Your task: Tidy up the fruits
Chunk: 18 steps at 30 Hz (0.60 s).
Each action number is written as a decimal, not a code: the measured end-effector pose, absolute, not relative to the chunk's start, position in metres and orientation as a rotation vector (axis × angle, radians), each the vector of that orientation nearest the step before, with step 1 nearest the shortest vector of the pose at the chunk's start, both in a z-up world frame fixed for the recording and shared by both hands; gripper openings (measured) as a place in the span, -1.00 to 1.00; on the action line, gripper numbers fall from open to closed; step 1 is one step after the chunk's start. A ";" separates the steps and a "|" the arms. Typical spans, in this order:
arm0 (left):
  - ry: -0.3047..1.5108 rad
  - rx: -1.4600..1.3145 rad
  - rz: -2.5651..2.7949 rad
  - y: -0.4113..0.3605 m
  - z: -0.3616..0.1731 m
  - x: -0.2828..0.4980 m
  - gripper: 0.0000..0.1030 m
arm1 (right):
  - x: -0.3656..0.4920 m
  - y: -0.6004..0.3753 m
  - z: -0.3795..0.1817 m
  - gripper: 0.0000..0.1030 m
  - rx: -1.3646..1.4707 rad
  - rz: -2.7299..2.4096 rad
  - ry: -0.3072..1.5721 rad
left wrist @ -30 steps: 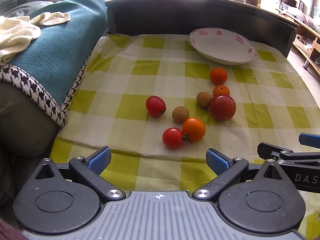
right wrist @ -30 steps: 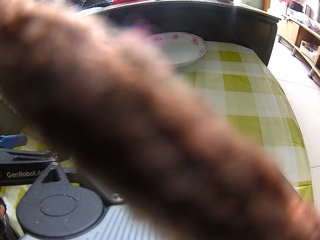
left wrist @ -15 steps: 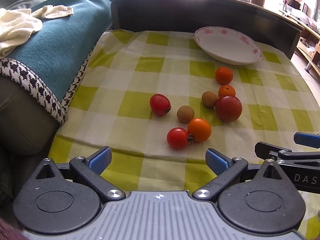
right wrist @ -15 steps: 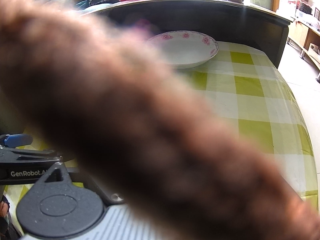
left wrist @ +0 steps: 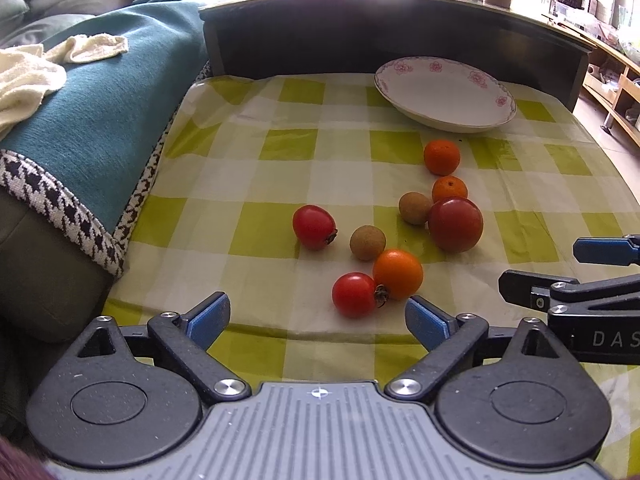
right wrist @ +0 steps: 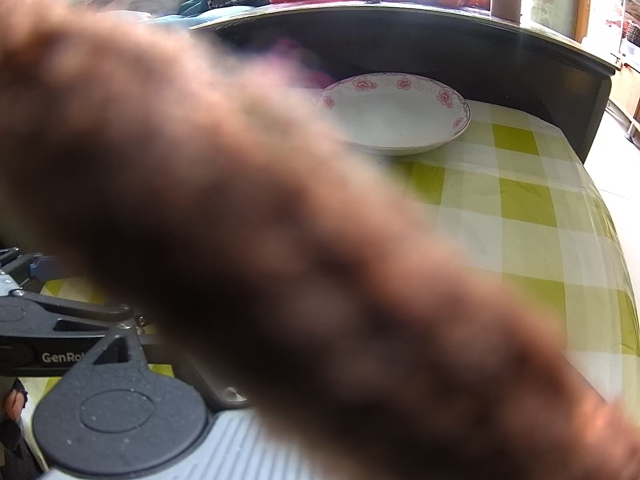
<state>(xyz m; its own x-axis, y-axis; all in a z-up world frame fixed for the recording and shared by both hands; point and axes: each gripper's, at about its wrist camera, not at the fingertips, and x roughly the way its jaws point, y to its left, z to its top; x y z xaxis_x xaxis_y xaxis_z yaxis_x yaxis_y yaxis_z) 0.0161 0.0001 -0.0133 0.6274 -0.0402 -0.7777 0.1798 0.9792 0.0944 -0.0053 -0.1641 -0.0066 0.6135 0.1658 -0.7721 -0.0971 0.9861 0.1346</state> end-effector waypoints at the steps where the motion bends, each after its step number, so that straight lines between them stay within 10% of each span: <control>1: 0.880 0.177 -0.131 -0.001 -0.014 0.017 0.83 | -0.004 -0.165 -0.006 0.65 0.086 0.158 0.898; 18: 0.927 0.180 -0.235 -0.008 -0.033 0.033 0.07 | 0.014 -0.156 -0.011 0.22 0.067 0.364 0.931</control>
